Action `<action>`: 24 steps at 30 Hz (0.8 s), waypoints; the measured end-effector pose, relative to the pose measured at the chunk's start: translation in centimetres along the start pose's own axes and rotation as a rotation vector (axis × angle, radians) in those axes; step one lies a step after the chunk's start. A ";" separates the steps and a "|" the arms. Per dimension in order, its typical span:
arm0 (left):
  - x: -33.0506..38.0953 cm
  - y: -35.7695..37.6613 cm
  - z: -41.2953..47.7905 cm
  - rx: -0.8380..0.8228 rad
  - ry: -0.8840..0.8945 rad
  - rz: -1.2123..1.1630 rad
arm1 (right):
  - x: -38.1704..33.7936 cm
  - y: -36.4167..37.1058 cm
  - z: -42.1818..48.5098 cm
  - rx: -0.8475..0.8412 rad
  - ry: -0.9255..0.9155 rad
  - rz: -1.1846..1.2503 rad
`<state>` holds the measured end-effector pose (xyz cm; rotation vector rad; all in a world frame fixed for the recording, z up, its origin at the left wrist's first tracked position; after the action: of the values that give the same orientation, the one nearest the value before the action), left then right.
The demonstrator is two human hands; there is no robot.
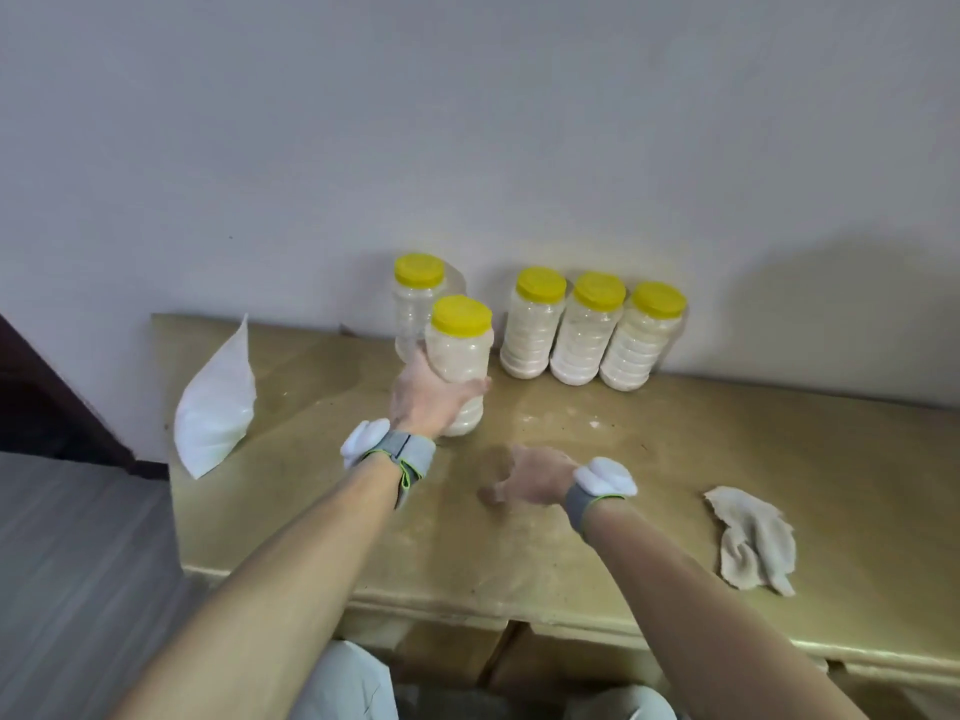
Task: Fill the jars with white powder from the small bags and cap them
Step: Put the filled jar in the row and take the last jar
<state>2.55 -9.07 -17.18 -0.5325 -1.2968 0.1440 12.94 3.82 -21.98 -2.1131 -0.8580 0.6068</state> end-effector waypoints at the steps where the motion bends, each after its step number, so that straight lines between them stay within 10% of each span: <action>1: 0.3 0.6 0.8 0.015 -0.015 -0.021 | -0.2 -0.3 0.3 -0.024 -0.012 0.004; 24: -1.5 7.5 7.3 0.201 0.005 0.092 | -3.4 -2.4 1.0 -0.217 0.028 -0.240</action>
<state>-3.27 -0.97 -20.70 -0.4194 -1.2379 0.3455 9.18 2.90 -20.23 -2.1586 -1.1861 0.3718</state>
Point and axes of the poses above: each hand's wrist, its own z-axis towards the middle knuckle, its own y-axis out of the palm, x = y × z, the point moved 2 cm from there along z, towards the middle knuckle, and after that the axes turned 13 degrees about y, right-handed, at the moved point
